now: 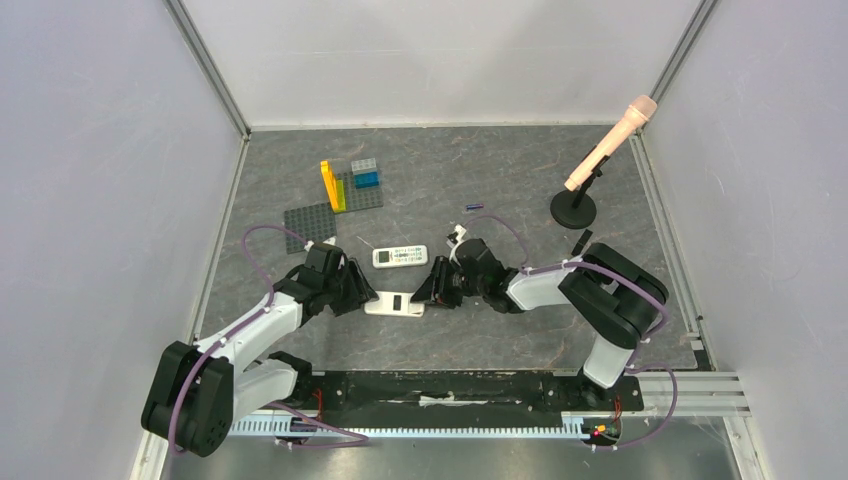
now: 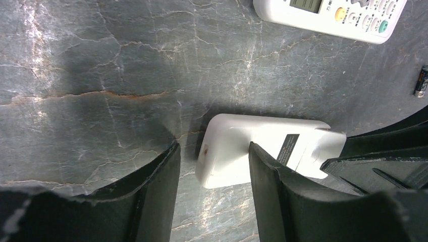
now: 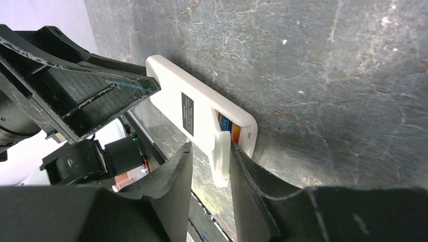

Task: Load the batteries into the remote control
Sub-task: Load the battery cover into the remote control.

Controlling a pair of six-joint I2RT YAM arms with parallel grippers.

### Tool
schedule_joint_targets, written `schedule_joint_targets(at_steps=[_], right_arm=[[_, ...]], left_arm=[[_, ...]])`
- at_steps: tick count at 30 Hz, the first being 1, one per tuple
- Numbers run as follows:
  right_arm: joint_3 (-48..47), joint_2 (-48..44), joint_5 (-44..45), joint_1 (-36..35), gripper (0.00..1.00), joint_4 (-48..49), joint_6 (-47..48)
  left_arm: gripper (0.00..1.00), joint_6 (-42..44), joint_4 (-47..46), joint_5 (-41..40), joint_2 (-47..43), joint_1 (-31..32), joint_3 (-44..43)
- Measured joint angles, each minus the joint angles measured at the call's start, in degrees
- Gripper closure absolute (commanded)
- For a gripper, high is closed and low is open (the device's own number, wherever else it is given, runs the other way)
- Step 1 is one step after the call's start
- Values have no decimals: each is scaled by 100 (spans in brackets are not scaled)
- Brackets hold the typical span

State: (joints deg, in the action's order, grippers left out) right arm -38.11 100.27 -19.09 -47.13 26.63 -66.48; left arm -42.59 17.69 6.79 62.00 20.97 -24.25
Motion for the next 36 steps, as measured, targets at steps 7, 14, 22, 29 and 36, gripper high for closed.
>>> schedule_joint_targets(at_steps=[7, 14, 22, 29, 36], right_arm=[[-94, -170, 76, -22, 60, -387, 142], [-94, -282, 227, -22, 62, -782, 197], [-94, -286, 271, -28, 69, -876, 225], [-92, -286, 319, -50, 76, -879, 229], [-92, -286, 354, -103, 80, -876, 223]], left_arm=[[42, 0, -7, 0, 0, 0, 0], [42, 0, -9, 0, 0, 0, 2], [41, 0, -35, 13, -2, 0, 13], [41, 0, -96, 44, 0, 0, 33], [41, 0, -245, 136, 96, -2, 35]])
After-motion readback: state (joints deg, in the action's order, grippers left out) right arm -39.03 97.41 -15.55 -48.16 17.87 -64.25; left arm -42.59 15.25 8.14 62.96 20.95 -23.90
